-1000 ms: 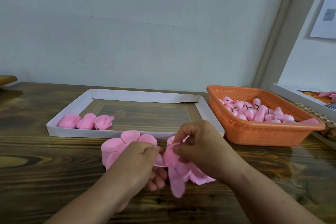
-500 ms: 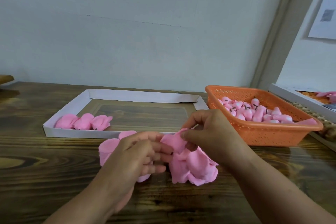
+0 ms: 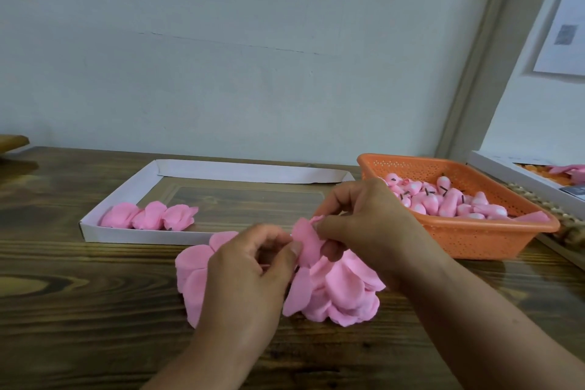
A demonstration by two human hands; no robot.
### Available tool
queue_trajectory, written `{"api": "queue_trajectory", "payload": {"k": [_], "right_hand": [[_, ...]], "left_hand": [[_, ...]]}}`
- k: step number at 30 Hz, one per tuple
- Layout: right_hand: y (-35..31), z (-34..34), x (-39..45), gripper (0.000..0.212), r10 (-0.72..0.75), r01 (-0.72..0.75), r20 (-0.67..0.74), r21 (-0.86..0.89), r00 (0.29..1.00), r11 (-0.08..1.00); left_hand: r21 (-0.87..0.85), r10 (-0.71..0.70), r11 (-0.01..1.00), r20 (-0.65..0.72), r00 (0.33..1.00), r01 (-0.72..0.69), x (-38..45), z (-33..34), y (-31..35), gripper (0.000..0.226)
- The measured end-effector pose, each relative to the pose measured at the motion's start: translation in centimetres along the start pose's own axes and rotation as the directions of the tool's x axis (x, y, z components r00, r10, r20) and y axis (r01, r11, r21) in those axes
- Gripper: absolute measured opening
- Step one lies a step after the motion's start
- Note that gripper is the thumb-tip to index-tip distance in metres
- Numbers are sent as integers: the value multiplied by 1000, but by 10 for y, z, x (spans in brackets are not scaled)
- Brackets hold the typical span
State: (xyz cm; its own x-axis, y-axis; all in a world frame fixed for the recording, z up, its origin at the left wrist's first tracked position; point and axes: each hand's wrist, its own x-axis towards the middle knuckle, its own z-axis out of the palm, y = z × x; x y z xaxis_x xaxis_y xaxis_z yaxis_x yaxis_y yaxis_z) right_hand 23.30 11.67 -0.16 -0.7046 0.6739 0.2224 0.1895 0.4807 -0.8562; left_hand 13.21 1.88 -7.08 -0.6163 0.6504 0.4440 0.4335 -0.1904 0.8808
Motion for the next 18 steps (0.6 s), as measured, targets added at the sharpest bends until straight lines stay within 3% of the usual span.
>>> {"api": "queue_trajectory", "payload": {"k": [4, 7, 12, 16, 18], "right_hand": [[3, -2, 4, 26, 26, -25, -23, 49, 999, 998], [7, -1, 5, 27, 56, -56, 7, 74, 998, 996], [9, -1, 4, 22, 101, -115, 84, 181, 991, 977], [8, -2, 6, 18, 120, -154, 159, 221, 980, 963], [8, -6, 7, 17, 119, -176, 236, 236, 965, 956]], "left_hand": [[57, 29, 998, 17, 999, -30, -6, 4, 0, 30], [-12, -12, 1000, 41, 999, 12, -6, 6, 0, 34], [-178, -95, 975, 204, 974, 132, 0, 3, 5, 59], [-323, -134, 917, 299, 945, 233, 3, 0, 0, 33], [-365, -170, 882, 339, 925, 296, 7, -3, -3, 33]]}}
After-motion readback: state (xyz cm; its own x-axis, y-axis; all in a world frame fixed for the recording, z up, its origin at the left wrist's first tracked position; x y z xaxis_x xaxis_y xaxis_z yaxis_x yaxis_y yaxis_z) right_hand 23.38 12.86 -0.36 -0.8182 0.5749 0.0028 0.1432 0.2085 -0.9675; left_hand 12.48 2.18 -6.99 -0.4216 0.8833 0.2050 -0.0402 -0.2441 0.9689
